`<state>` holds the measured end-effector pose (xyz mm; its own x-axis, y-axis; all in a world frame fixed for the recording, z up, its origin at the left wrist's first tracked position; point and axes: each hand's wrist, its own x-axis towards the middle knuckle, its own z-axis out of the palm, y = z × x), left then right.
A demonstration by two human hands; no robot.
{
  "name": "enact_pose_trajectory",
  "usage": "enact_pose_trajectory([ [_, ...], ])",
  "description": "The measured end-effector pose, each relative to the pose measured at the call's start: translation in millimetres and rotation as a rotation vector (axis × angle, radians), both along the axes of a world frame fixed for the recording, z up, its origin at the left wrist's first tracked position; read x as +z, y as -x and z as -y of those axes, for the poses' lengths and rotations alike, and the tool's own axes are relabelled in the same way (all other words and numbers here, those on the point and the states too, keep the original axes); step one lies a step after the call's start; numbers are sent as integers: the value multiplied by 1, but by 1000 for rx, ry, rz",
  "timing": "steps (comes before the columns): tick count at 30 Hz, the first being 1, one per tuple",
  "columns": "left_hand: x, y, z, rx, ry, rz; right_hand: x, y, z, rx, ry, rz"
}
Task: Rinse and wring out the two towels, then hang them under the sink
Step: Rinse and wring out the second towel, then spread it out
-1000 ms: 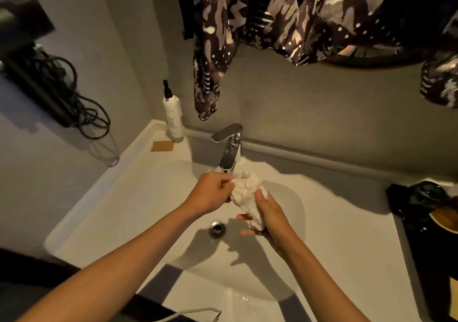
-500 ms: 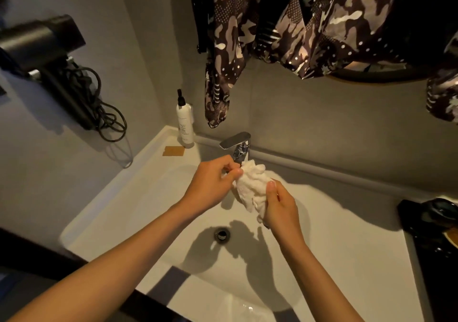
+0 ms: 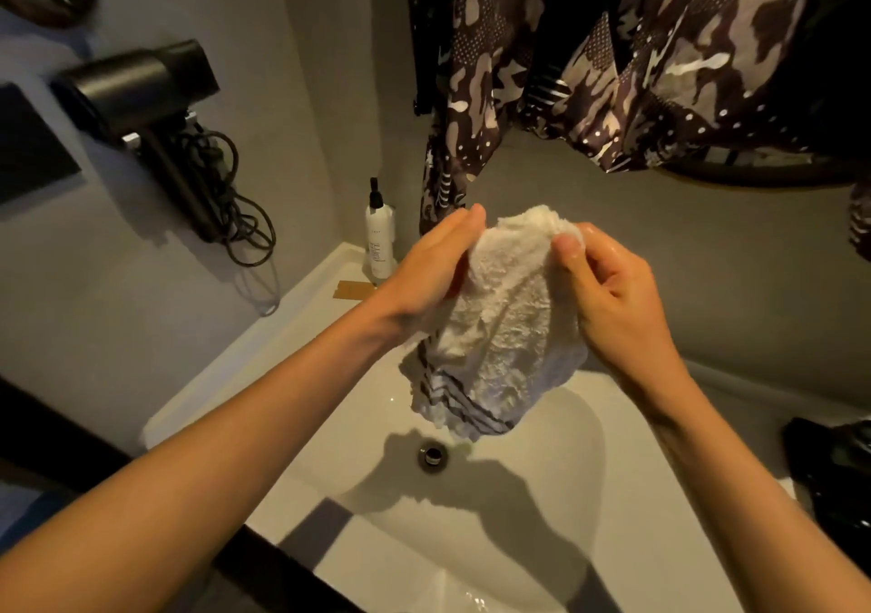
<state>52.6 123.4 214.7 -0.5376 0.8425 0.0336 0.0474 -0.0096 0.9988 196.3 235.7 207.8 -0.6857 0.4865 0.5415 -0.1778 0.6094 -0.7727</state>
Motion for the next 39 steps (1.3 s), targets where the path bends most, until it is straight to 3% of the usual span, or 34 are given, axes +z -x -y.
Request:
enact_pose_trajectory([
  [2, -1, 0, -2, -137, 66, 162, 7, 7, -6, 60, -79, 50],
  [4, -5, 4, -1, -207, 185, 214, 7, 10, -18, 108, -138, 129],
  [8, -3, 25, 16, -336, 379, 138, 5, -6, -37, 50, -185, 203],
  [12, -2, 28, 16, -359, 391, -121, 11, -14, -41, 49, 51, 175],
  [14, -4, 30, 14, -394, 373, -99, 22, -14, -38, 67, 108, 118],
  [17, -13, 26, 9, -555, 426, -20, 30, -16, -44, 75, 558, -70],
  [19, -24, 12, 1, -581, 505, -211, 5, -18, -47, 69, 1033, -173],
  [20, -32, 4, -4, -533, 501, -263, -17, -18, -43, 38, 1237, -174],
  [24, -66, -13, -18, -227, 370, -41, -118, -26, 4, 139, 1808, 81],
  [25, -72, -12, -19, -206, 377, 4, -127, -30, 12, 207, 1828, 154],
  [27, -81, -3, -10, -188, 413, 169, -122, -37, 12, 279, 1663, 206],
  [29, -85, 15, 5, -171, 449, 337, -115, -42, -10, 193, 1505, 104],
  [30, -87, 24, 14, -178, 501, 330, -107, -47, -22, 173, 1498, 19],
  [32, -97, 44, 31, -275, 648, 104, -97, -56, -40, 154, 1499, -12],
  [34, -104, 55, 42, -367, 676, -112, -92, -56, -43, 47, 1393, 232],
  [36, -102, 64, 46, -259, 547, -115, -87, -52, -43, -41, 1229, 387],
  [39, -91, 77, 46, -27, 128, 219, -72, -52, -47, 92, 1308, 258],
])
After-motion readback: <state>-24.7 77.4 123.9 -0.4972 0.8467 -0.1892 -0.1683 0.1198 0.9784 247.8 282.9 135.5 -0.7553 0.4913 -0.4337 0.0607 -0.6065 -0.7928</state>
